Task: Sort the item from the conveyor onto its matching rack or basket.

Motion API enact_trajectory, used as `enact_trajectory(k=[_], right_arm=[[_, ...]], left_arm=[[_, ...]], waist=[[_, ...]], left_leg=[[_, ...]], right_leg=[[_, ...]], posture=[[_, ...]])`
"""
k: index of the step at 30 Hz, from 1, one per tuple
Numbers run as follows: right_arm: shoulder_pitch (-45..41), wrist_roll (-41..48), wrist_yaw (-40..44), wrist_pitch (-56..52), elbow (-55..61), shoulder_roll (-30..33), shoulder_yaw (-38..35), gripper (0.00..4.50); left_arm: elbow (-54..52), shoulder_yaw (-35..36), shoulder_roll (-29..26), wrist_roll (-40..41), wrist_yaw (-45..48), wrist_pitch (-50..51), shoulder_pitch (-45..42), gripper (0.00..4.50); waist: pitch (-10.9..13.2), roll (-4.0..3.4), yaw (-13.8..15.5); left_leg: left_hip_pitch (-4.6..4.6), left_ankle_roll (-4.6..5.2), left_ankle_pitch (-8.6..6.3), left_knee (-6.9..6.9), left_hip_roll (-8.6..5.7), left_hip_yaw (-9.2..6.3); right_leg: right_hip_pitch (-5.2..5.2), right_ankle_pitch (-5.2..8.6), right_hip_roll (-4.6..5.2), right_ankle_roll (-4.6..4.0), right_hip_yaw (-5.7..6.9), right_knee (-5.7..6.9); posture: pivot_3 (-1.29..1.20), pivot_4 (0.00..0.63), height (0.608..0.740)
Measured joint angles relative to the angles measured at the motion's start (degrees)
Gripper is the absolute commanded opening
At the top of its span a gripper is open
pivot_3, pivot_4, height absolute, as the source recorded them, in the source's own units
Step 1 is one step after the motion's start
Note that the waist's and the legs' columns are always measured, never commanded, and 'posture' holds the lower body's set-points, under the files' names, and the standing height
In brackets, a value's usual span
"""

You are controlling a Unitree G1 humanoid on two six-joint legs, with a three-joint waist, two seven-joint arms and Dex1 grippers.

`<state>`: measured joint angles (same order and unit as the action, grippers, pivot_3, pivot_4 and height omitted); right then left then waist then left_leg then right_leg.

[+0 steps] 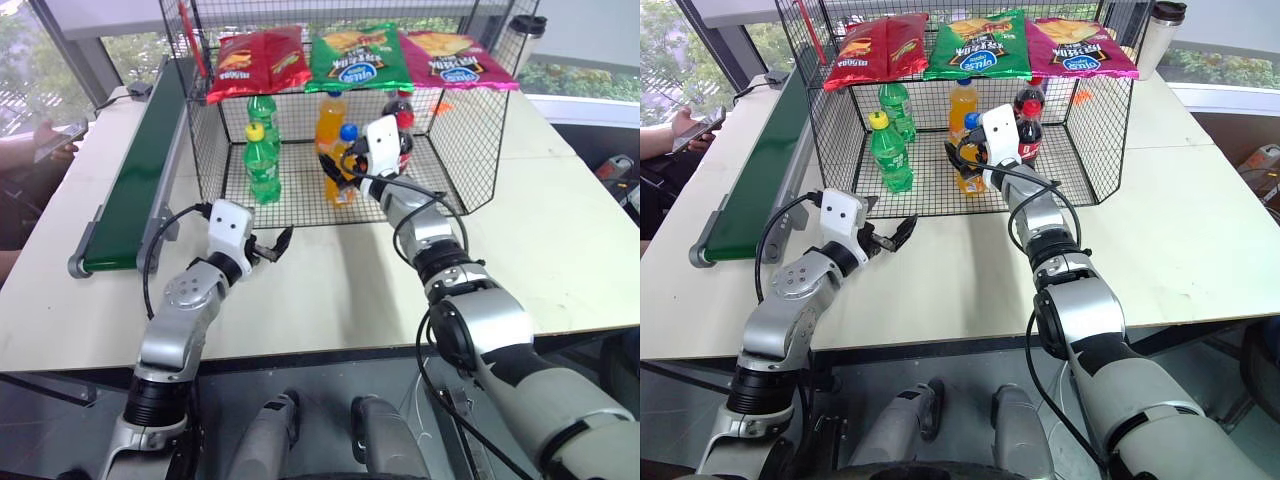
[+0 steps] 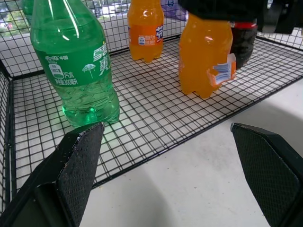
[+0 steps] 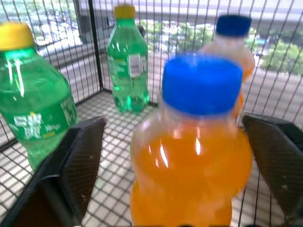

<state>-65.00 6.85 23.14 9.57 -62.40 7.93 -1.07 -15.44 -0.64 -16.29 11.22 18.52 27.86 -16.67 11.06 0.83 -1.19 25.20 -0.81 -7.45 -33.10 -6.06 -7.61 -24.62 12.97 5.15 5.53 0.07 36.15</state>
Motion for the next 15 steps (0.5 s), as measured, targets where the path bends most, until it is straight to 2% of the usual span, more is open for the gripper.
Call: enact_trajectory(k=[5, 15], right_arm=[[1.42, 0.1, 2.4, -1.4, 4.19, 0.9, 0.04, 4.46], [16.37, 0.31, 9.03, -17.29, 33.84, 9.9, 1.15, 4.46]], left_arm=[[-0.06, 0.0, -0.12, 0.02, 0.07, 0.03, 0.07, 4.5], [0.69, -0.05, 0.19, 0.08, 0.33, -0.79, 0.15, 4.5]], waist=[[0.0, 0.0, 0.11], [-0.01, -0.01, 0.33]], left_leg=[[0.0, 0.0, 0.0, 0.0, 0.0, -0.01], [-0.01, 0.0, 0.0, -0.02, 0.0, -0.01]], right_leg=[[0.0, 0.0, 0.0, 0.0, -0.02, 0.01], [0.02, 0.01, 0.01, -0.01, -0.04, 0.02]], posture=[[0.0, 0.15, 0.739], [0.0, 0.15, 0.739]])
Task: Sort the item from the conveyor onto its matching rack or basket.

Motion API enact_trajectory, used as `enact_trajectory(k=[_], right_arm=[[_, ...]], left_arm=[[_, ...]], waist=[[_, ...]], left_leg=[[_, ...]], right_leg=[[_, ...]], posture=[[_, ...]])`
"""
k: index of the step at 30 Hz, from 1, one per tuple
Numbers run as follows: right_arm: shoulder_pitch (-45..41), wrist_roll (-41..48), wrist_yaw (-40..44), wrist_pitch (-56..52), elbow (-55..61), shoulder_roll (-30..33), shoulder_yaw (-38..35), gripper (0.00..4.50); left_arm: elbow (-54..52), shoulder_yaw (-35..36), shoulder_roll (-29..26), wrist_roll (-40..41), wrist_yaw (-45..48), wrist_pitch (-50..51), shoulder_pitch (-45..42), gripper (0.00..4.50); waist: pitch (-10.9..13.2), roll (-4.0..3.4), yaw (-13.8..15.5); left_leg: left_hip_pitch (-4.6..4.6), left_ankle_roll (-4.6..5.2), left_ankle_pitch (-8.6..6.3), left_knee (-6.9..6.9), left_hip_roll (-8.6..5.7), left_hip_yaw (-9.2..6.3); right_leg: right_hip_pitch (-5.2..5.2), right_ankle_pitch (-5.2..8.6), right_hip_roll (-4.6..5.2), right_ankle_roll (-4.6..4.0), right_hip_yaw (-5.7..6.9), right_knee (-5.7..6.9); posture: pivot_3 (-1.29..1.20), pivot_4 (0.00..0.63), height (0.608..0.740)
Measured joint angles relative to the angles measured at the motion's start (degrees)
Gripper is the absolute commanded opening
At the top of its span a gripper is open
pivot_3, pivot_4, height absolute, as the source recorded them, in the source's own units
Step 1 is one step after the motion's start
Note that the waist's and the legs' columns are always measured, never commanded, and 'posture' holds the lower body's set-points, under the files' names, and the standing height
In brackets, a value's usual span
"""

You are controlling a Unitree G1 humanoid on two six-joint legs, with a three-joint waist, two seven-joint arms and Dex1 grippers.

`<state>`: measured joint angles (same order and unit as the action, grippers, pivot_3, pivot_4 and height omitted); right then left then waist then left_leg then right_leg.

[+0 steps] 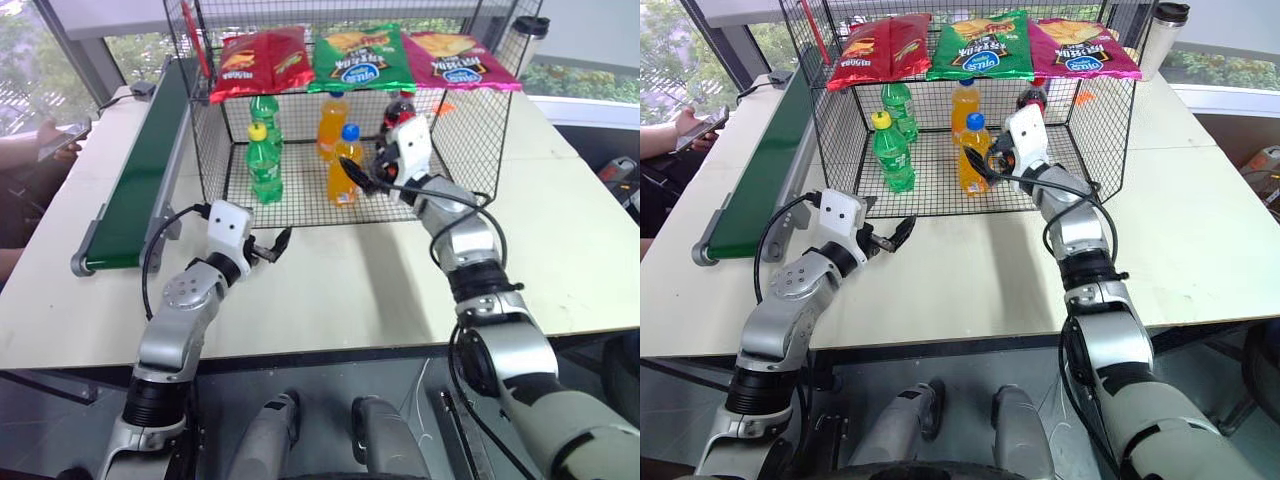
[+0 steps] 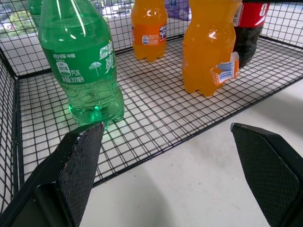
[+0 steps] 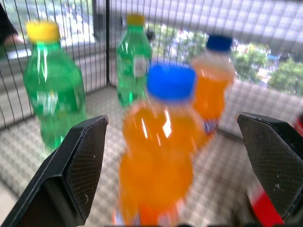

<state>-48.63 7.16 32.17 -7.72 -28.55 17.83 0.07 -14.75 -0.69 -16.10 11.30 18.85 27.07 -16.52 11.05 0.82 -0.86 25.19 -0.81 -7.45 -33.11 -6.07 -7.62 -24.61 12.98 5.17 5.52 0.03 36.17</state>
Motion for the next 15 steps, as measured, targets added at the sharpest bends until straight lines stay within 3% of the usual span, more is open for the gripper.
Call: enact_trajectory(k=[8, 15], right_arm=[[17.25, 7.63, 11.6, -21.61, 31.0, 8.36, 3.77, 4.46], [24.91, 11.01, 12.3, -29.4, 40.14, 9.23, 5.95, 4.46]], left_arm=[[-0.67, -0.25, -1.81, 2.61, 4.88, 1.03, 0.75, 4.5], [-1.71, -0.73, -3.56, 3.03, 7.41, 1.02, 5.73, 4.5]], waist=[[-0.02, -0.03, -0.23], [-0.04, -0.02, 0.3]], left_leg=[[-0.01, 0.0, -0.02, 0.0, 0.04, 0.03], [-0.01, -0.12, -0.09, -0.06, -0.01, 0.03]], right_leg=[[0.01, 0.12, 0.08, -0.18, 0.01, -0.02], [0.11, 0.14, 0.29, -0.21, 0.07, -0.09]], posture=[[0.0, 0.15, 0.739], [0.0, 0.15, 0.739]])
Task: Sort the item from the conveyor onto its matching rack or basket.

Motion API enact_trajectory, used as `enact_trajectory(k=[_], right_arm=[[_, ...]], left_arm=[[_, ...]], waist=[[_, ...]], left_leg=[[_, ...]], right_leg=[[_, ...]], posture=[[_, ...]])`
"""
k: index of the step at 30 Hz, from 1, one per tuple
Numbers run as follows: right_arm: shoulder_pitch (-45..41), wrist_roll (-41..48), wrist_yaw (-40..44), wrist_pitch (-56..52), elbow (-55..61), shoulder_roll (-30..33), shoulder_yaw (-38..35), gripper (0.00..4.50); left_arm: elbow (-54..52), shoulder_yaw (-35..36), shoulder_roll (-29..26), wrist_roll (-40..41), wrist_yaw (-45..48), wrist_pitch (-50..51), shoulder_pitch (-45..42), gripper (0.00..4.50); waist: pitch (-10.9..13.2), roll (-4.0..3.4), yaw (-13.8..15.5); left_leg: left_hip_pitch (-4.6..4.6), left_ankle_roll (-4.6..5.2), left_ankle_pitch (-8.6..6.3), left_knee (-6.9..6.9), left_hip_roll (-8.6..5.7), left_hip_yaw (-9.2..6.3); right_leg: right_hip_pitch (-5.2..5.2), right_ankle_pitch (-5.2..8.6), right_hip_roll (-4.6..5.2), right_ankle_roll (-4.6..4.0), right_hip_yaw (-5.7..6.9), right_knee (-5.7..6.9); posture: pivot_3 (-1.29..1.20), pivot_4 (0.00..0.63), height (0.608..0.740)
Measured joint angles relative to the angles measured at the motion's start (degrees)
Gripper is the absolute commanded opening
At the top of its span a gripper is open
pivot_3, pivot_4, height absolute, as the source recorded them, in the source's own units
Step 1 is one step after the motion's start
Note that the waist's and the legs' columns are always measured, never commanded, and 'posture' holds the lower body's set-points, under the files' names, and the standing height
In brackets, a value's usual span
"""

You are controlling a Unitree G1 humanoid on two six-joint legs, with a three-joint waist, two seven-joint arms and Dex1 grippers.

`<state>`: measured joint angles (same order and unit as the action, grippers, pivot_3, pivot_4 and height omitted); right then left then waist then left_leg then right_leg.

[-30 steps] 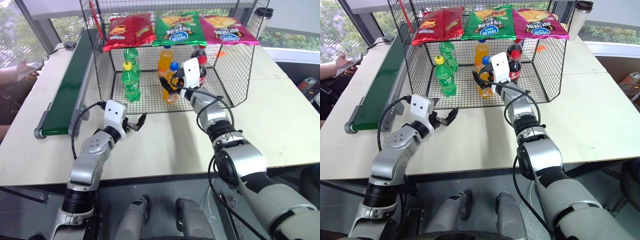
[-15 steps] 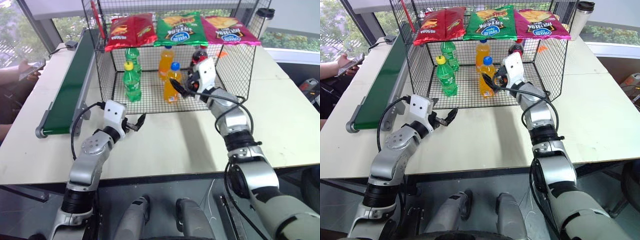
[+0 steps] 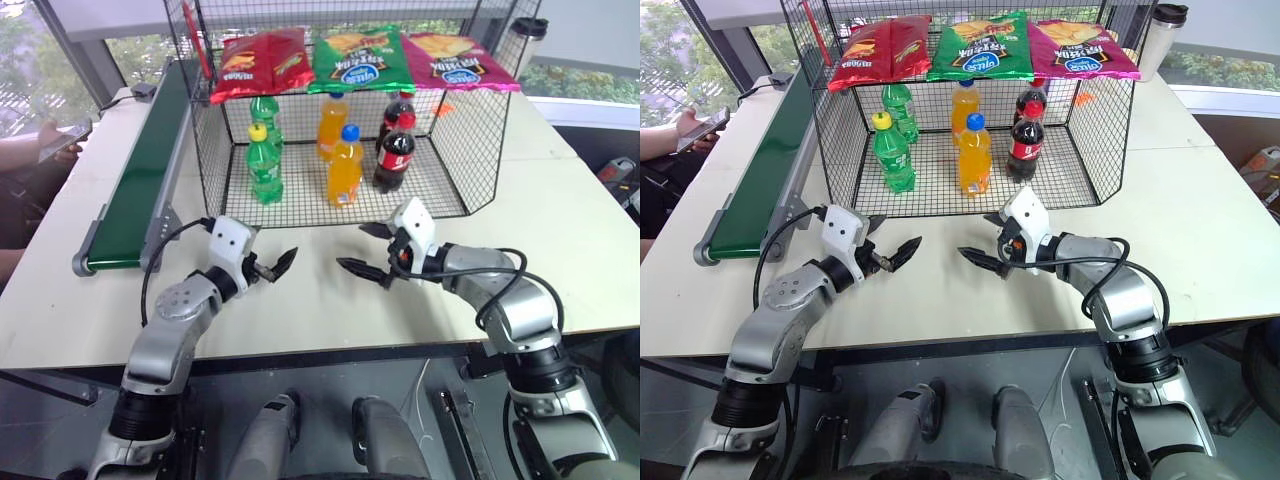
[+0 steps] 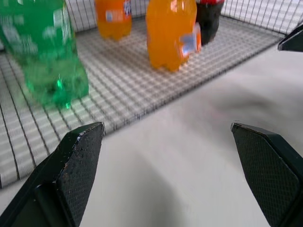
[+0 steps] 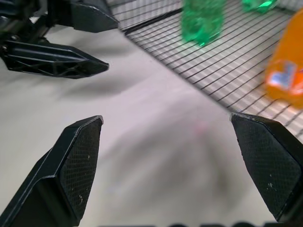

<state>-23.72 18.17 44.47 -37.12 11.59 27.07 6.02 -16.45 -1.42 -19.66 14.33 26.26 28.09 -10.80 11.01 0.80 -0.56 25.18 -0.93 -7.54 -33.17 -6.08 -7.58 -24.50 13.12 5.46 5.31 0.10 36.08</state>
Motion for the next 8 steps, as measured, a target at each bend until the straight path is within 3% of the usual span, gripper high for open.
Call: enact_trajectory(k=[8], right_arm=[[2.74, -1.21, -2.52, 0.26, -1.23, -0.03, 0.62, 4.46]], left_arm=[[0.61, -0.19, 0.02, -0.05, 1.73, -1.27, 3.76, 4.5]], waist=[[0.0, 0.0, -0.04]], left_leg=[[0.01, 0.0, -0.01, 0.0, -0.01, -0.01]], right_leg=[[0.0, 0.01, 0.04, 0.0, 0.03, -0.01]], posture=[[0.0, 0.15, 0.739]])
